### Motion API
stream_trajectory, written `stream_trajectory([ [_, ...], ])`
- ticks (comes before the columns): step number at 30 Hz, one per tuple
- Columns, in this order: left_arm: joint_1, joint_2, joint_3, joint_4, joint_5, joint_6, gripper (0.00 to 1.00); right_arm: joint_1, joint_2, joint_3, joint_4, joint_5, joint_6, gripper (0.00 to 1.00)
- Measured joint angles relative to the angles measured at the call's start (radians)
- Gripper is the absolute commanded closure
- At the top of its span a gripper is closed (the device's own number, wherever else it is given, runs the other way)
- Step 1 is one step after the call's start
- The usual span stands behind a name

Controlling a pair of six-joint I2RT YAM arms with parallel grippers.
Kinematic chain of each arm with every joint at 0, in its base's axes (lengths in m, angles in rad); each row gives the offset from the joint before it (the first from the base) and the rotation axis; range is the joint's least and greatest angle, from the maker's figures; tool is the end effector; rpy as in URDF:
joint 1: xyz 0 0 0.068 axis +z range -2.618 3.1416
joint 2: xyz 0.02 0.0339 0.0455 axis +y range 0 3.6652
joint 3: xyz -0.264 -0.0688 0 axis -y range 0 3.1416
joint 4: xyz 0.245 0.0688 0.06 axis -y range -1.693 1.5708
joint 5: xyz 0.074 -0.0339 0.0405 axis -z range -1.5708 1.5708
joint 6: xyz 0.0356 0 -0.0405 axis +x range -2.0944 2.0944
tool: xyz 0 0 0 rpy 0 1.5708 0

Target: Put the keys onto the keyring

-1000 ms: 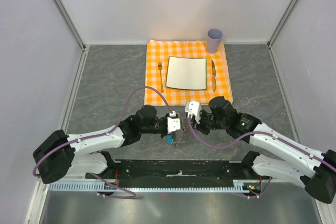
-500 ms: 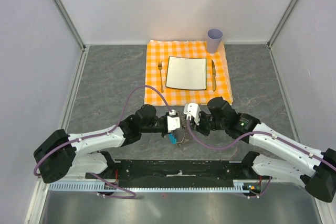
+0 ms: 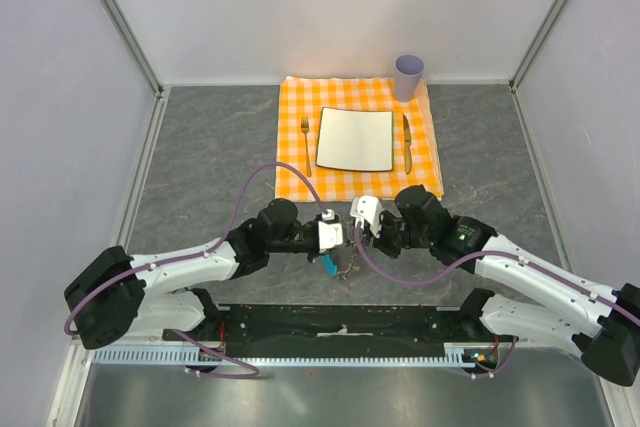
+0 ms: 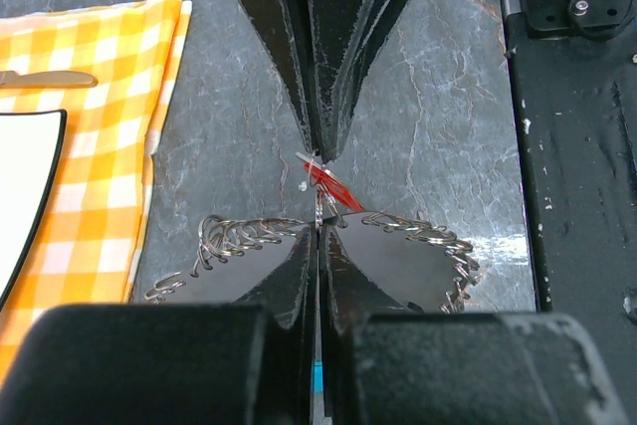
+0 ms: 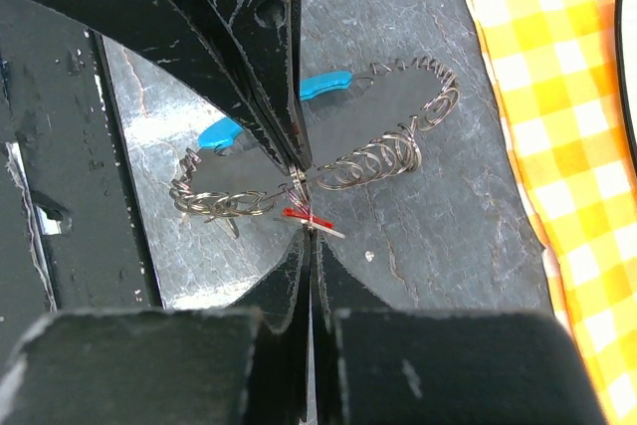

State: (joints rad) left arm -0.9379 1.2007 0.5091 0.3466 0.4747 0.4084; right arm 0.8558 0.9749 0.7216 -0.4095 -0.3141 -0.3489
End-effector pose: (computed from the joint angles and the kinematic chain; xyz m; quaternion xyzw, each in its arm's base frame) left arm 0.1353 -0.2119 0.2138 0.6014 0.5373 -0.3319 0.4893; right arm 0.1288 0.1651 0.2623 -0.5594 0.6926 0.2447 0.3841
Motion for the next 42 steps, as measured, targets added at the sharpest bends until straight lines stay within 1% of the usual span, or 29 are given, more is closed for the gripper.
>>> stream_trajectory([
  [42, 0.000, 0.003, 0.000, -0.008, 0.000, 0.000, 0.98, 0.018, 0.010, 0.000, -0.005, -0.002, -0.007, 1.00],
])
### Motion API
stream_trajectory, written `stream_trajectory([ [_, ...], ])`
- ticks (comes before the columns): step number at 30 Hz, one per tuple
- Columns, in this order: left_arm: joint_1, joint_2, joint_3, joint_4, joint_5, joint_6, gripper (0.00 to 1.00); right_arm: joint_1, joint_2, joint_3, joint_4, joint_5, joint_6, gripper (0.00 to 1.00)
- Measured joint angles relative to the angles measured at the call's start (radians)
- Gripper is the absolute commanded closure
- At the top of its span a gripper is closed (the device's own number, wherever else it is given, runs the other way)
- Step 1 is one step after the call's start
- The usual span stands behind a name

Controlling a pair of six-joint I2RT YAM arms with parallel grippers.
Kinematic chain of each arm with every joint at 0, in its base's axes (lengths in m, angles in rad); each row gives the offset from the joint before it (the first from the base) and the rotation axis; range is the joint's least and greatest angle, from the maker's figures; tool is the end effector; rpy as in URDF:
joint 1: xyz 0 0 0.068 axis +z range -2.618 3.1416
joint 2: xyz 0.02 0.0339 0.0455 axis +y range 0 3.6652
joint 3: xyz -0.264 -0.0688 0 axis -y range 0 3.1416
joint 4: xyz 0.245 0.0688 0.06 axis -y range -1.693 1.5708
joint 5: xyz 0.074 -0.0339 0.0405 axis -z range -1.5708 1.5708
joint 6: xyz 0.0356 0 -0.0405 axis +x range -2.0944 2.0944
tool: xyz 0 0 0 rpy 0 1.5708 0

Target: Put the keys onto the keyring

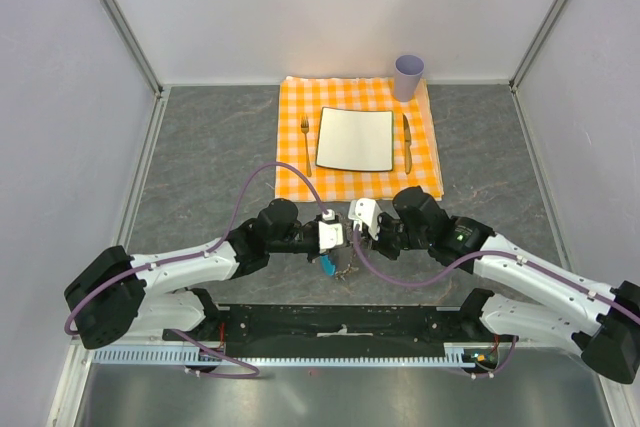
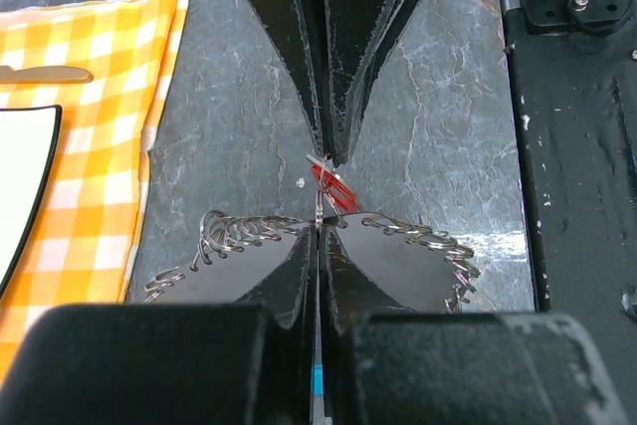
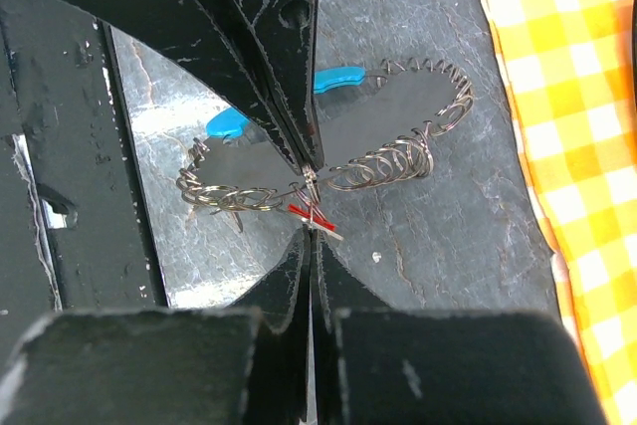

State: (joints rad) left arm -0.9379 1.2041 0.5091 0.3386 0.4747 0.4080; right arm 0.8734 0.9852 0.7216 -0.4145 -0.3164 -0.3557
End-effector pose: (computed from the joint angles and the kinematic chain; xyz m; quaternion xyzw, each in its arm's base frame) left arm 0.1353 -0.2120 0.2123 0.6024 0.5406 -0.3316 0.4847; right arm 0.1265 0.1683 0.2600 -0.5692 0.6886 0.2465 0.3757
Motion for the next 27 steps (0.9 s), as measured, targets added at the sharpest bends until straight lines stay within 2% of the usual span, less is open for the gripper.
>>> stream_trajectory([
  [27, 0.000, 0.000, 0.000, -0.004, 0.006, 0.000, 0.98, 0.002, -0.006, 0.000, -0.004, 0.003, 0.000, 1.00],
])
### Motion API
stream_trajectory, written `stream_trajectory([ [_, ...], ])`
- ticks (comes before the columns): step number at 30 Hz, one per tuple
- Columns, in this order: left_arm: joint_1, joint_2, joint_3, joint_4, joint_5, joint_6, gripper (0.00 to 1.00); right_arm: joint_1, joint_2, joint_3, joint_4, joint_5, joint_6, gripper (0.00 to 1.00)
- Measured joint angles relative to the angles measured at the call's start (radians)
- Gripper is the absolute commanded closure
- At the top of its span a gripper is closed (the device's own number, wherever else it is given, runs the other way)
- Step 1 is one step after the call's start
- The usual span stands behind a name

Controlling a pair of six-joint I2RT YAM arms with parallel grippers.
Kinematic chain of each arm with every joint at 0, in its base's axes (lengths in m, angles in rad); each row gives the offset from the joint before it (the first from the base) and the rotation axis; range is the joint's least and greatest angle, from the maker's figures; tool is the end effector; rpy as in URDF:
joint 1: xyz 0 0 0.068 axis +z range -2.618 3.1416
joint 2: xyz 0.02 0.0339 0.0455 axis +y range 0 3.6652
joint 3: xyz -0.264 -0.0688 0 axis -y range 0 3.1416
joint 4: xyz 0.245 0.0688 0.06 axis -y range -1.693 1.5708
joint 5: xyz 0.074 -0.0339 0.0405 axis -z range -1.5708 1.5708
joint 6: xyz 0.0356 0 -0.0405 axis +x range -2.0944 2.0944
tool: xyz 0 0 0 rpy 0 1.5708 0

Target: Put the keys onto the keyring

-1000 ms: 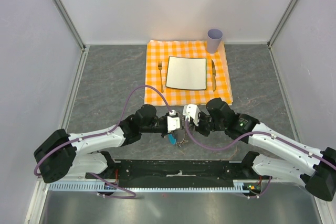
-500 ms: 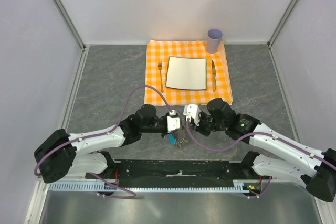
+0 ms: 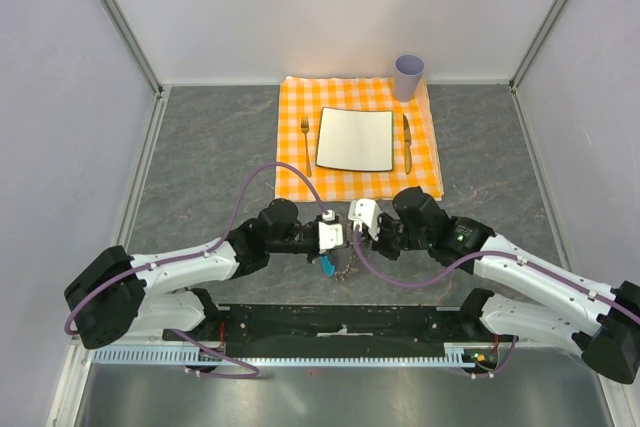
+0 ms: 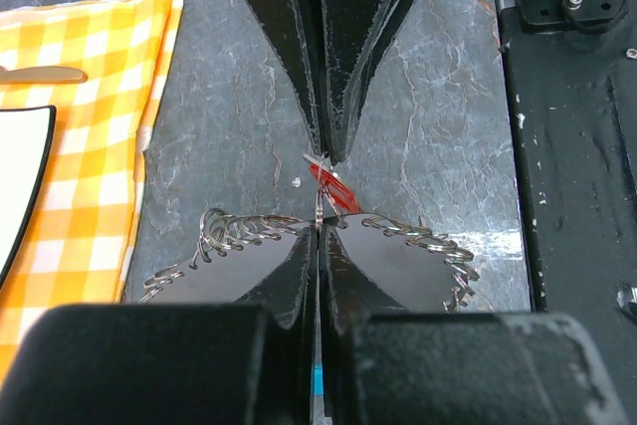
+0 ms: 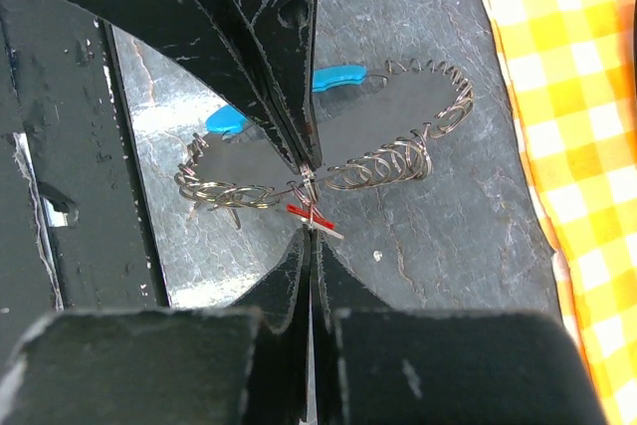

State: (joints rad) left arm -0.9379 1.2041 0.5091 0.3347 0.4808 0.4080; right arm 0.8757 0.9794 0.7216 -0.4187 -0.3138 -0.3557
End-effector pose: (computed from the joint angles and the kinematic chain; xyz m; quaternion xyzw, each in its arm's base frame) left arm 0.1350 -0.2119 0.2119 0.6038 0.5401 -0.3337 0.4820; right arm 0.1255 0.1676 0.2607 -0.5695 0.6880 0.2460 0.3765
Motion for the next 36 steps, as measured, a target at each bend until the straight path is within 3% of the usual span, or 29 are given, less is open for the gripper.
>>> stream_trajectory([
  [36, 0.000, 0.000, 0.000, -0.003, 0.018, -0.007, 0.98, 0.011, -0.010, 0.000, -0.002, 0.027, 0.000, 1.00],
])
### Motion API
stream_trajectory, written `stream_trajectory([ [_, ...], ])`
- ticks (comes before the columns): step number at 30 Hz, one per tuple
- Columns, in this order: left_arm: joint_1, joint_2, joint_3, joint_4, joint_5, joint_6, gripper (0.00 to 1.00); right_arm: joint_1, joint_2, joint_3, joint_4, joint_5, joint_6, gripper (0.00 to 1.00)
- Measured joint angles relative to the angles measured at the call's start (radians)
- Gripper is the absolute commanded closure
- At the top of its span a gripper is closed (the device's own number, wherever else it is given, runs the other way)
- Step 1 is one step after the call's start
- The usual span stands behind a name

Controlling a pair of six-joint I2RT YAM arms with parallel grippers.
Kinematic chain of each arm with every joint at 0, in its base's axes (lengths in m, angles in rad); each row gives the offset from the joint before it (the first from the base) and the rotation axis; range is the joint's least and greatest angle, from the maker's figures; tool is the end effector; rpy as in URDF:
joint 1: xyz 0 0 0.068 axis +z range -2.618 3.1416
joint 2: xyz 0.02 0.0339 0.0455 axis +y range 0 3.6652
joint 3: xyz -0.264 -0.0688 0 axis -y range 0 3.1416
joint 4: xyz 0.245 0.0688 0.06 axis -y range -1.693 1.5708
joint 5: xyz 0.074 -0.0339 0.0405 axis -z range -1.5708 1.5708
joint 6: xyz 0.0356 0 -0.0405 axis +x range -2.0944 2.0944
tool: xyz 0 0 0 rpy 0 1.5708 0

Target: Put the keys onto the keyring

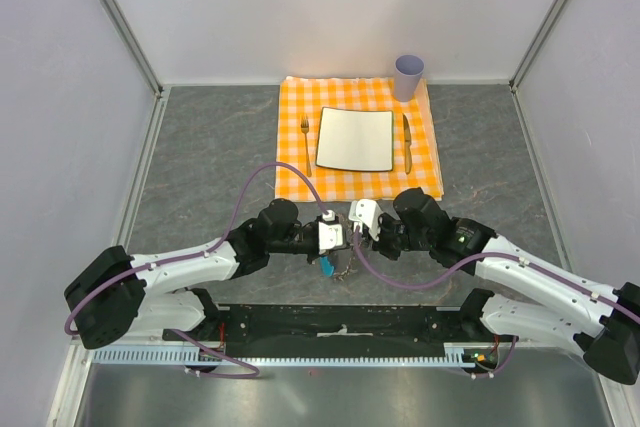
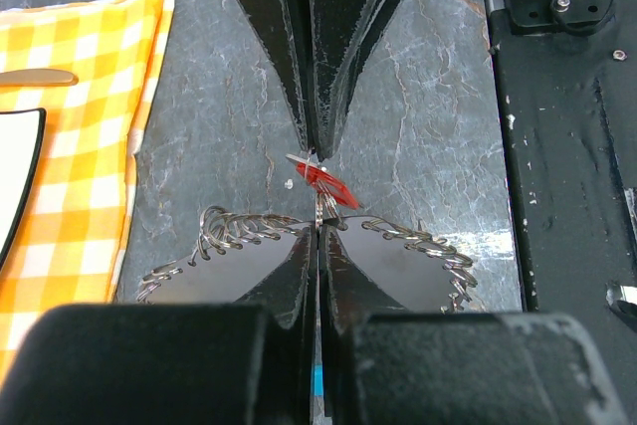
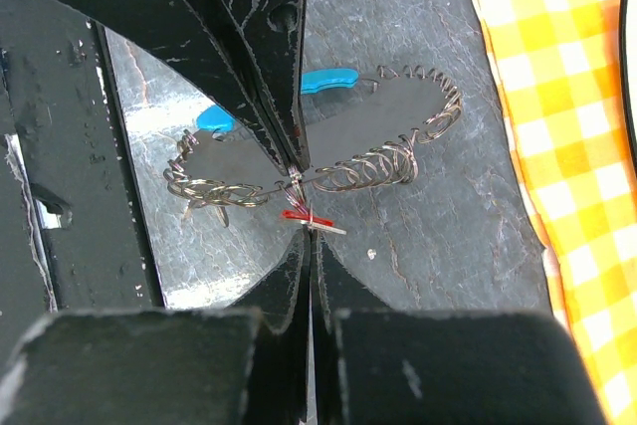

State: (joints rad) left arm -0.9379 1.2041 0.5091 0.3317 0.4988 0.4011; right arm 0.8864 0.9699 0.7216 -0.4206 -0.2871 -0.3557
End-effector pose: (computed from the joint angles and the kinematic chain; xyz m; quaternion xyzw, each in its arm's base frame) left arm 0.1343 -0.2119 0.2117 0.6050 0.5386 -0.3418 0.4766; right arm 0.1236 0.1674 0.2621 -0.5690 0.6882 0.2374 0.3825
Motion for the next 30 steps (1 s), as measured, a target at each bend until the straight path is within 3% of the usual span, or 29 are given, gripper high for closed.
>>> stream_trajectory([
  [30, 0.000, 0.015, 0.003, 0.000, -0.024, -0.002, 0.98, 0.000, 0.009, 0.000, 0.000, -0.008, 0.000, 1.00],
])
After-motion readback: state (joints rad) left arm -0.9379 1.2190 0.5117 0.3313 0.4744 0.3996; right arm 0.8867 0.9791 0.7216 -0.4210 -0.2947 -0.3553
